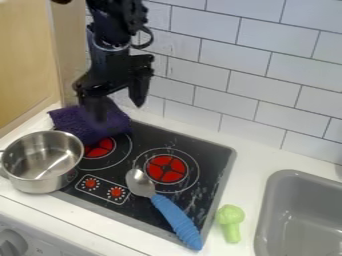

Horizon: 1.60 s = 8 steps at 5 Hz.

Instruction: Move the purple cloth to the right side of the burner

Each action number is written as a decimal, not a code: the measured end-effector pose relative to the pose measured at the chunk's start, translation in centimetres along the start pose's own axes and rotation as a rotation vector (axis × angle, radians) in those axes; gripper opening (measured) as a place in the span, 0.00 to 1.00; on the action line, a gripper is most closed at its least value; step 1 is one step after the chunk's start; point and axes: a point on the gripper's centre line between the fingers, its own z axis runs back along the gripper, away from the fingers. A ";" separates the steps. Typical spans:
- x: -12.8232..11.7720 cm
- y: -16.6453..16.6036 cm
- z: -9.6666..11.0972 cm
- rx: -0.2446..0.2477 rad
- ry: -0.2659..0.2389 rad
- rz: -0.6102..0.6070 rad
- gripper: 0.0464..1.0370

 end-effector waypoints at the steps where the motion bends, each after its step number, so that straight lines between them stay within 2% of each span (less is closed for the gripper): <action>1: 2.1 -0.5 -0.8 -0.004 0.009 0.029 0.96; 3: 4.7 -1.1 -3.0 0.028 0.020 0.045 0.96; 4: 5.5 -0.3 -4.3 0.056 0.037 0.079 0.96; 6: 5.3 0.4 -6.5 0.095 0.088 0.086 0.96; 8: 6.0 -1.0 -7.8 0.089 0.114 0.105 0.96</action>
